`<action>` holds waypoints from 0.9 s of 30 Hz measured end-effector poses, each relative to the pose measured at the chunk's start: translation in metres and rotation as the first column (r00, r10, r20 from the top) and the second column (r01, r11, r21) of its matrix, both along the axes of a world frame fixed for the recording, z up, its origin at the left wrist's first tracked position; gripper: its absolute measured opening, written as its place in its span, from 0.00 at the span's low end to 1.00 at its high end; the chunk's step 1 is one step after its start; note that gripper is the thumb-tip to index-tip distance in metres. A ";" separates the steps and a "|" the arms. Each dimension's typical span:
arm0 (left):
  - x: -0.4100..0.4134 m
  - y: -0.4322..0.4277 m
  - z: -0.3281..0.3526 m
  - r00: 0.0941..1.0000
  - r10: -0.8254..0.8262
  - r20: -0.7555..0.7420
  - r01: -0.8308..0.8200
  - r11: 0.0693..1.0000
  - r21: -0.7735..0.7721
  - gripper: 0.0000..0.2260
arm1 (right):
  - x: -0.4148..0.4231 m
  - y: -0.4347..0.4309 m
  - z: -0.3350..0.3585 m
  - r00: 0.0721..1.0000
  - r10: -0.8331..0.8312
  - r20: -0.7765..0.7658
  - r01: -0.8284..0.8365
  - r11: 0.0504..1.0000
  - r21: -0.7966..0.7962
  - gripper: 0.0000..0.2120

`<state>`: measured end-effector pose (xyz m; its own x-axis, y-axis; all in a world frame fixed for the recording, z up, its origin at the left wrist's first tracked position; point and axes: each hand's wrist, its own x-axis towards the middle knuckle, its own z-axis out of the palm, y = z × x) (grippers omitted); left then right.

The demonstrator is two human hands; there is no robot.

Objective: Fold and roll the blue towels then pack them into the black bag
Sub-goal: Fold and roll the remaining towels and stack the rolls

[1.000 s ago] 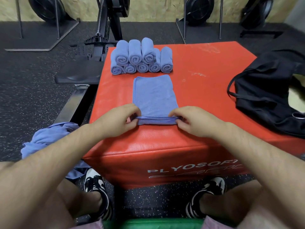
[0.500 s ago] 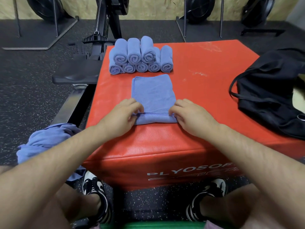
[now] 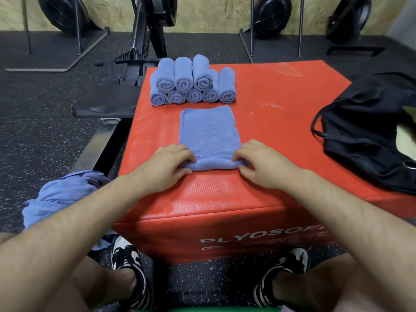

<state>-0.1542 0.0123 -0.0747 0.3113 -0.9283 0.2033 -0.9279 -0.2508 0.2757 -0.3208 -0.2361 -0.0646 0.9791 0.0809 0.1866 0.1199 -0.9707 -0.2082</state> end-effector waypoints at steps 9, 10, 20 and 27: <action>0.011 -0.002 0.018 0.963 0.082 -0.258 -0.071 0.996 0.053 0.07 | 0.005 0.006 0.009 0.984 -0.106 -0.141 0.146 0.939 0.312 0.09; 0.012 -0.003 0.018 0.962 0.084 -0.258 -0.074 0.996 0.047 0.07 | 0.006 0.007 0.007 0.985 -0.110 -0.132 0.147 0.939 0.312 0.09; 0.013 -0.010 0.008 0.995 -0.001 0.103 0.007 0.999 -0.053 0.10 | 0.017 0.004 -0.001 0.995 -0.036 0.090 0.031 0.998 0.057 0.09; 0.023 0.001 0.004 0.997 -0.026 0.073 0.023 0.999 0.047 0.19 | 0.013 0.003 -0.002 1.000 -0.004 0.004 0.004 1.000 -0.023 0.15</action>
<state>-0.1312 0.0135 -0.0703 0.2743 -0.9443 0.1820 -0.9513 -0.2387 0.1950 -0.3078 -0.2332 -0.0669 0.9787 0.0810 0.1887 0.1166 -0.9757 -0.1855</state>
